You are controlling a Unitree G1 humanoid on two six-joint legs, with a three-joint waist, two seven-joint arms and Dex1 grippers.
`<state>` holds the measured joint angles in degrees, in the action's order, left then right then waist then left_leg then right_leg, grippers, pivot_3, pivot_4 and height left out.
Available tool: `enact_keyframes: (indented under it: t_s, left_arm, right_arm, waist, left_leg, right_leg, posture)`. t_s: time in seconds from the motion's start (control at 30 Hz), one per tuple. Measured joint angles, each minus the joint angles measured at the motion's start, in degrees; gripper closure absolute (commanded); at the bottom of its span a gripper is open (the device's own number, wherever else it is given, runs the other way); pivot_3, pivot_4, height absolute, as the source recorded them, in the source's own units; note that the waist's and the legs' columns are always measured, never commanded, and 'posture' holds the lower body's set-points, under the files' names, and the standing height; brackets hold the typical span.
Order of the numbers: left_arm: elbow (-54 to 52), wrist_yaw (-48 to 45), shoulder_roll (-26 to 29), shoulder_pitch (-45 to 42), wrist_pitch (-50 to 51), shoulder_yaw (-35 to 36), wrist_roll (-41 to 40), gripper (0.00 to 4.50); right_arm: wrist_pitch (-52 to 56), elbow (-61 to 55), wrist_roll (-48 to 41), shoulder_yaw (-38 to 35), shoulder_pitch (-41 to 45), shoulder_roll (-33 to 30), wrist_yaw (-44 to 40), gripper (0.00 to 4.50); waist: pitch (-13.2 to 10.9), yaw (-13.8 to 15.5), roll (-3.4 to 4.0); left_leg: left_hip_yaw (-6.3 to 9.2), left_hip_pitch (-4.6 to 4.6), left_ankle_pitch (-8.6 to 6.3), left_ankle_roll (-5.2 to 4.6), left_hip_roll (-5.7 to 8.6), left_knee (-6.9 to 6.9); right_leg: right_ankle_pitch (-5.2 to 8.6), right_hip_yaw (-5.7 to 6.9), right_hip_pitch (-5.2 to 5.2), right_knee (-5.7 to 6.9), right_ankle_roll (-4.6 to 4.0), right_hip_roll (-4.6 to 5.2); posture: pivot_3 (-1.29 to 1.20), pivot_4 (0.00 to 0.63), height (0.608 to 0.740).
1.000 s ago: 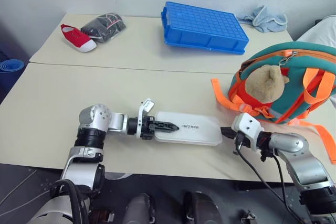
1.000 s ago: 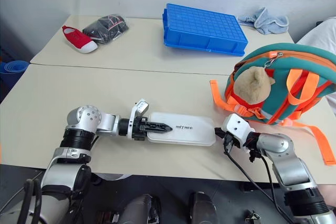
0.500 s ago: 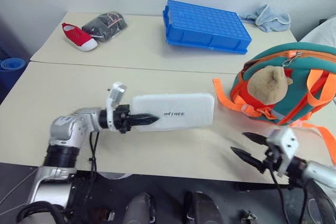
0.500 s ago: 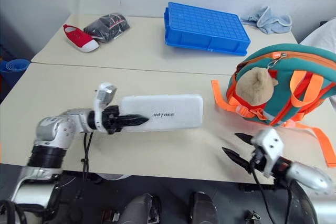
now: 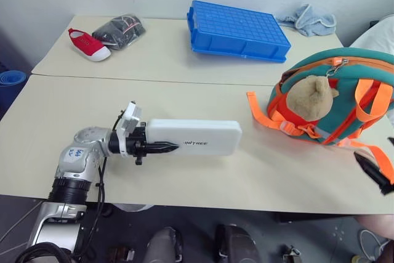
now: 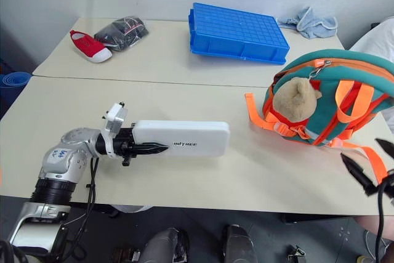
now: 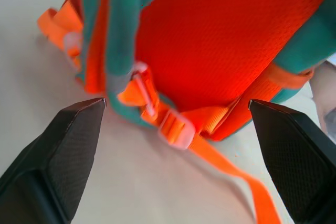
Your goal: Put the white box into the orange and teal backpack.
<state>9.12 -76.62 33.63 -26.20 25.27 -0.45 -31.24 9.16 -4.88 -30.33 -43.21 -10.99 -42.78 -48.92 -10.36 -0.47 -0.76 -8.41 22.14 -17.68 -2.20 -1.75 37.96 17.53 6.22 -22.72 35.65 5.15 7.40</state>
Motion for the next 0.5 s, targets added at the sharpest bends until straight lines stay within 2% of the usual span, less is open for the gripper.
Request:
enact_keyframes:
  t_s: [0.17, 0.3, 0.4, 0.5]
  left_arm:
    - [-3.4, 1.1, 1.0, 0.0, 5.1, 0.5, -2.1, 3.27]
    - [-3.5, 2.9, 1.5, -1.3, 7.3, 2.9, -2.8, 3.27]
    - [-3.4, 4.3, 1.5, -1.7, 8.0, 4.5, -3.1, 3.27]
    - [-3.4, 5.3, 1.2, -2.3, 8.1, 5.1, -3.3, 3.27]
  right_arm:
    - [4.4, 3.5, -1.6, 10.1, 11.8, -1.7, -3.5, 0.04]
    - [6.4, 5.3, -1.9, 16.3, 17.0, -1.6, -5.7, 0.04]
    - [6.5, 7.3, -1.9, 18.0, 21.4, -0.5, -5.5, 0.64]
    - [5.6, 8.6, -1.5, 20.3, 23.9, 1.0, -5.4, 1.63]
  waist:
    - [0.0, 0.2, 0.04]
    - [0.0, 0.6, 0.04]
    - [0.0, 0.3, 0.05]
    - [0.0, 0.1, 0.05]
  left_leg:
    - [0.03, 0.01, 0.09, -0.08, 0.03, 0.13]
    - [0.07, 0.08, 0.09, -0.10, 0.08, 0.13]
    - [0.03, 0.12, 0.11, -0.14, 0.10, 0.17]
    - [0.01, 0.10, 0.12, -0.13, 0.08, 0.17]
  right_leg:
    - [0.00, 0.03, 0.01, 0.17, 0.00, 0.06]
    - [0.00, 0.09, 0.02, 0.11, 0.01, 0.11]
    - [-0.04, 0.08, 0.04, 0.11, 0.08, 0.10]
    - [-0.05, 0.07, 0.03, 0.11, 0.08, 0.06]
  posture:
    - [0.00, 0.150, 0.740]
    - [0.00, 0.150, 0.740]
    - [0.00, 0.150, 0.740]
    - [0.00, 0.150, 0.740]
